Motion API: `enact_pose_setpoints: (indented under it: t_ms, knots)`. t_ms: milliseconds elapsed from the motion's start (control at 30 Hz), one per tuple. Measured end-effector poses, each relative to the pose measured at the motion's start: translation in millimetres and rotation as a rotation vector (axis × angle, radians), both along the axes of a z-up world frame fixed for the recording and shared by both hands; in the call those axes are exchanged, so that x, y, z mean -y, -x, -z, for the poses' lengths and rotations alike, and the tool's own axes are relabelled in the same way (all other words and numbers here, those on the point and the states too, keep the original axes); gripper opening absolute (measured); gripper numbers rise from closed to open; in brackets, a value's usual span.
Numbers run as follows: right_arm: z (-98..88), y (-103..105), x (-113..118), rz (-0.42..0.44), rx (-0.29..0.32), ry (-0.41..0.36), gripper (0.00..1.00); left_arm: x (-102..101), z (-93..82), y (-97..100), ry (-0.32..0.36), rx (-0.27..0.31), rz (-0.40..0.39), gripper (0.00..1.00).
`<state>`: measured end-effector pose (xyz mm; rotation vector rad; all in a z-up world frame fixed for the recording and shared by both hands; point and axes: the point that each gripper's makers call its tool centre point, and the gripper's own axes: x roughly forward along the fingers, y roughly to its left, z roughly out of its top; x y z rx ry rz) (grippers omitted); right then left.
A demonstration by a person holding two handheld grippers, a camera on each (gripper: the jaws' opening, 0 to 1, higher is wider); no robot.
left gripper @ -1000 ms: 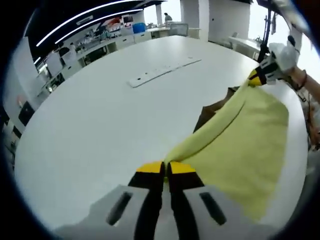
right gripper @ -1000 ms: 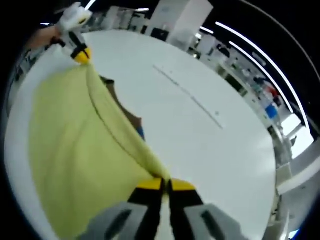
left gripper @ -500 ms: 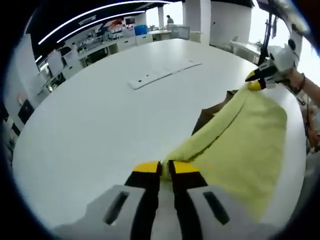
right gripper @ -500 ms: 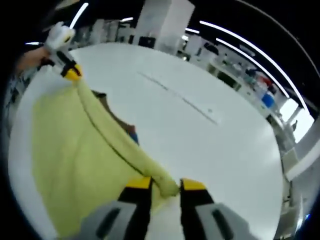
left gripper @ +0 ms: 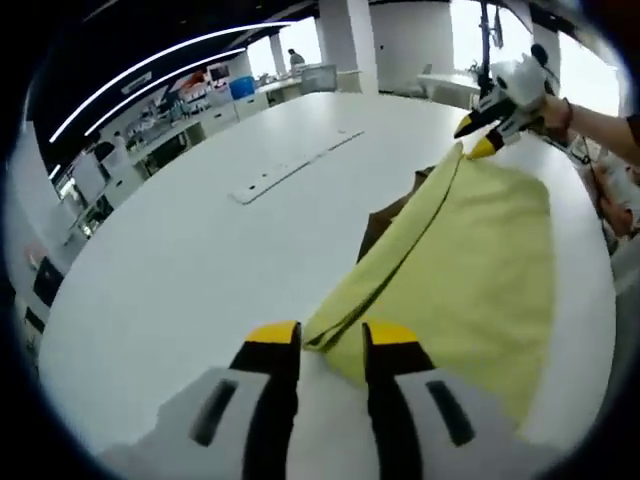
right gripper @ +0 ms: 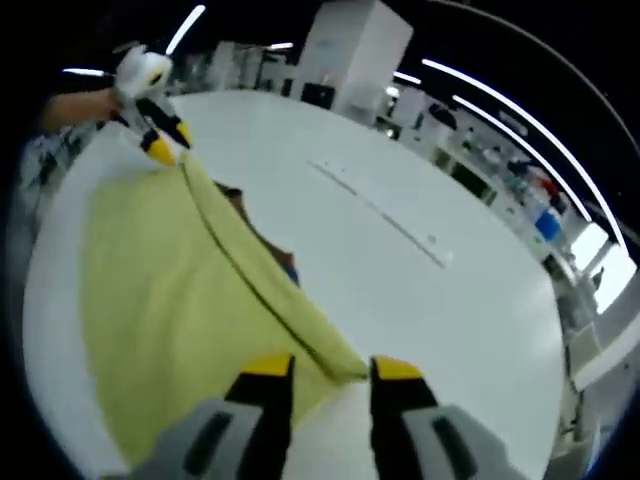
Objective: Fold the garment on the visible template until the final outline fits inside the template.
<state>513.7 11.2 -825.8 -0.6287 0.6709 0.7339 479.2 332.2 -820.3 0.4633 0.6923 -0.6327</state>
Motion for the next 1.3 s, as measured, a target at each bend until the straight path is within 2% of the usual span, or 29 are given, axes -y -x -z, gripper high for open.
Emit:
enact_pose_setpoints:
  t_ms: [167,300,400,533,667,767,933,1000,1067,1200,1300]
  knots:
    - [9.9,-3,6,0.020,-0.006,0.005,0.21,-10,8.8,-7.5,-0.056,0.030,-0.015,0.19]
    - [8.9,-7,9,0.040,0.003,0.005,0.14,-15,13.7,-14.0,-0.041,0.028,-0.050,0.09]
    - [11.1,-12,13,0.059,0.004,0.008,0.14,-14,14.9,-17.1,-0.020,0.029,-0.066,0.09]
    - [7.6,-18,13,0.074,0.028,-0.008,0.02,-14,11.7,-18.6,-0.022,0.044,-0.086,0.03]
    - [0.2,-27,9,0.128,0.046,-0.081,0.00,-13,3.7,-24.4,0.070,0.042,-0.158,0.02]
    - [-1.4,-31,12,0.188,0.029,-0.127,0.00,-15,-1.1,-28.1,0.176,0.019,-0.235,0.02]
    - [9.3,-34,14,0.324,-0.067,-0.240,0.00,-24,5.8,-32.1,0.325,-0.059,-0.388,0.03]
    - [11.0,-38,18,0.399,-0.099,-0.318,0.05,-31,10.1,-35.2,0.331,-0.058,-0.418,0.04]
    - [11.2,-35,18,0.431,-0.120,-0.355,0.10,-32,11.3,-35.1,0.316,-0.048,-0.407,0.06]
    - [12.1,-31,22,0.429,-0.123,-0.339,0.21,-31,5.7,-34.5,0.304,-0.021,-0.401,0.21]
    - [10.7,-28,23,0.439,-0.137,-0.348,0.29,-33,-0.5,-37.0,0.305,0.002,-0.390,0.26]
